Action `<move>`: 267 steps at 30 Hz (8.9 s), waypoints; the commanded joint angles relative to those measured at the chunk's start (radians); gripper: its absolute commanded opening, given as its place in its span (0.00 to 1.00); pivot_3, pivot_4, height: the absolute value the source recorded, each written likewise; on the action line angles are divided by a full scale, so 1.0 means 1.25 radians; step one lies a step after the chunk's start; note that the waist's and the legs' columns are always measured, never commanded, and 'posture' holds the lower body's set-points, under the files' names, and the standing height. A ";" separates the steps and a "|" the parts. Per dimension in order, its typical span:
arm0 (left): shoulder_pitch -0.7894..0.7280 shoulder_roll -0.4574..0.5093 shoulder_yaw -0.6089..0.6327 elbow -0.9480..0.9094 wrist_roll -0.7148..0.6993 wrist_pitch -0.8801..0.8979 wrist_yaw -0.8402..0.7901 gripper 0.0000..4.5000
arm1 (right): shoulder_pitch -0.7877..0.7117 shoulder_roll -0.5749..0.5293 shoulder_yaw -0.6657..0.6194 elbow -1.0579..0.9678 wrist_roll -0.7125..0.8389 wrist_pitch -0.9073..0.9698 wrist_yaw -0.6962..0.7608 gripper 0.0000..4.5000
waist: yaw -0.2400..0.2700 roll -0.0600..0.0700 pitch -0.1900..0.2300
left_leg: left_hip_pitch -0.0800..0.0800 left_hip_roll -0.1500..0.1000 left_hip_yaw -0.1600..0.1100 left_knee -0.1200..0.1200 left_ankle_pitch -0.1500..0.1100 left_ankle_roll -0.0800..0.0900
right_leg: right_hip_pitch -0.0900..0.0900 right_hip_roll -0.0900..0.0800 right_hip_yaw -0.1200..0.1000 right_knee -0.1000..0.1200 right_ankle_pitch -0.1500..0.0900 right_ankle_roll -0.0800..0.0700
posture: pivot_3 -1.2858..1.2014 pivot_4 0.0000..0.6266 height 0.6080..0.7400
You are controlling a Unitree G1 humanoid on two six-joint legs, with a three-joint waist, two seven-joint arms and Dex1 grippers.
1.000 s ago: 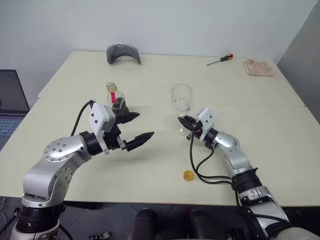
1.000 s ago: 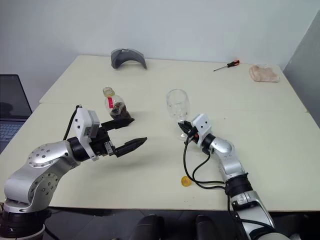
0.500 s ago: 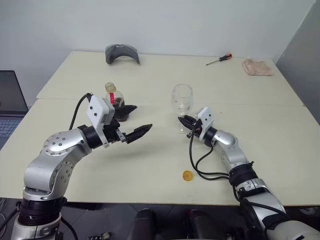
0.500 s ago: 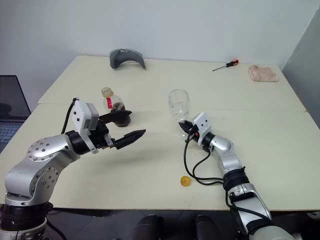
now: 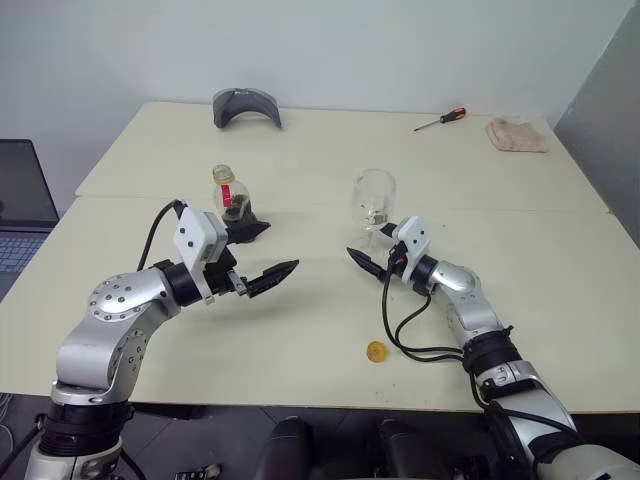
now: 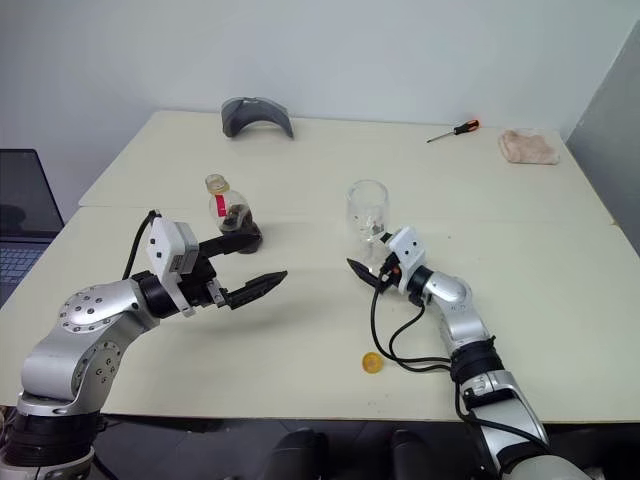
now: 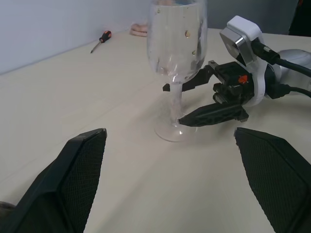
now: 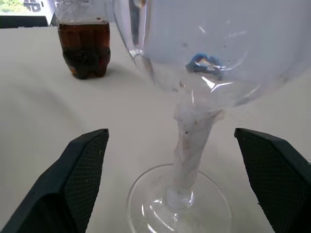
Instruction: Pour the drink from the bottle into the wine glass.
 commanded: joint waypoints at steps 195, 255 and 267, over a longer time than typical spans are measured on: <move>-0.933 -0.149 -0.527 1.173 1.032 -0.923 0.771 0.17 | 0.147 -0.113 -0.058 -0.919 0.226 0.773 -0.366 1.00 | 0.005 -0.003 0.000 | -0.003 -0.001 0.001 0.001 0.000 0.000 | -0.002 0.000 -0.001 0.000 0.000 0.000 | 0.52 0.24 1.00; -0.961 -0.146 -0.549 1.207 1.053 -0.918 0.785 0.17 | 0.176 -0.101 -0.066 -0.924 0.194 0.695 -0.355 1.00 | 0.005 -0.003 0.000 | -0.003 -0.001 0.001 0.001 0.000 0.000 | -0.002 0.000 -0.001 0.000 0.000 0.000 | 0.52 0.24 1.00; -0.968 -0.149 -0.556 1.214 1.055 -0.919 0.790 0.17 | 0.197 -0.099 -0.060 -0.925 0.194 0.649 -0.346 1.00 | 0.005 -0.003 0.000 | -0.003 -0.001 0.001 0.001 0.000 0.000 | -0.002 0.000 -0.001 0.000 0.000 0.000 | 0.52 0.24 1.00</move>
